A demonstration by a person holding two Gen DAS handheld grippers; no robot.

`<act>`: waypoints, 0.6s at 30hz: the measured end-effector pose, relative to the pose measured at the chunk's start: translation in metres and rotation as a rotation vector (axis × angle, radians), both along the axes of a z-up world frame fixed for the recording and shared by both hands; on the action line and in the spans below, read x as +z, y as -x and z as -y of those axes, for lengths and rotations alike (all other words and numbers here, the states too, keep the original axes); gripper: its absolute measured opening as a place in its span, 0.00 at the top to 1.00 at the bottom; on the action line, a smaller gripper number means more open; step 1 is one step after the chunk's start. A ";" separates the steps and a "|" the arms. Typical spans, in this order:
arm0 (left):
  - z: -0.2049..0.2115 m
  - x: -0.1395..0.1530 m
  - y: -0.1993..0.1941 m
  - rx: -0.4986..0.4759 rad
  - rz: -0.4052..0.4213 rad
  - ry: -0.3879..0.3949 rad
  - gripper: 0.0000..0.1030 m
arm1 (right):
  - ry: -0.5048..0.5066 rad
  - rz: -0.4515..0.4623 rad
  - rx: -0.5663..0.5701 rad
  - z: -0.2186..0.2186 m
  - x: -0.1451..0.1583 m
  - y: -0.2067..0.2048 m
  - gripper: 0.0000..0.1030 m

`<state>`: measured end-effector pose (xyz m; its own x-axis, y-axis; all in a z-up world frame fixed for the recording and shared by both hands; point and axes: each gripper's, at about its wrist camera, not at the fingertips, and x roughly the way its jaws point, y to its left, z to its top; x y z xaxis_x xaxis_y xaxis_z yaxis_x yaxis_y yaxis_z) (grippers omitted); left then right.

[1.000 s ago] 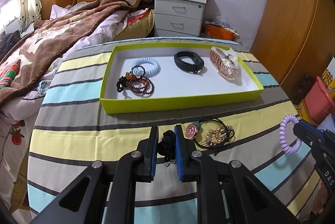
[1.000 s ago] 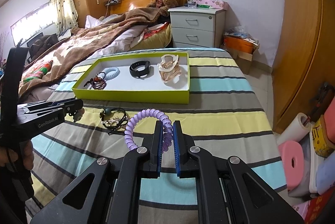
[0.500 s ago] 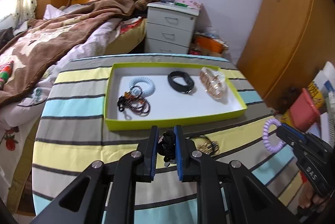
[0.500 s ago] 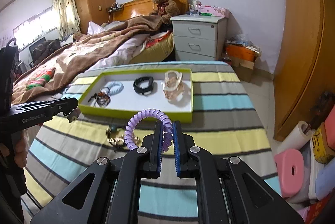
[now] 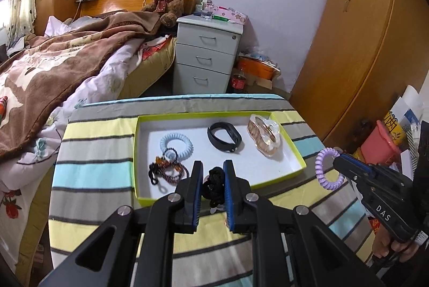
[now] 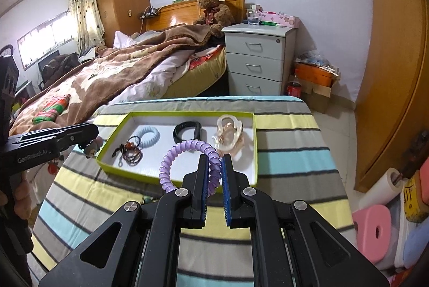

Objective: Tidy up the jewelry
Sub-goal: 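Carry the black clip and purple hair tie over the green box with both tools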

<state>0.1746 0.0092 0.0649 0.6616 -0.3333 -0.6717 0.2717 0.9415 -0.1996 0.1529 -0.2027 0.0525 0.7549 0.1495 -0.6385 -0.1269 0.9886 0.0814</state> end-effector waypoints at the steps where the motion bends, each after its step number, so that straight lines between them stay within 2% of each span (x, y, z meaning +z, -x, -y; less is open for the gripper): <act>1: 0.000 0.001 -0.003 -0.005 0.001 0.004 0.85 | 0.001 -0.004 -0.001 -0.001 -0.001 -0.004 0.91; 9: 0.004 -0.005 -0.036 -0.046 -0.047 0.059 0.85 | -0.003 -0.068 0.010 -0.004 -0.018 -0.041 0.91; 18: 0.017 -0.022 -0.070 -0.056 -0.097 0.078 0.85 | 0.008 -0.132 0.009 -0.002 -0.044 -0.064 0.91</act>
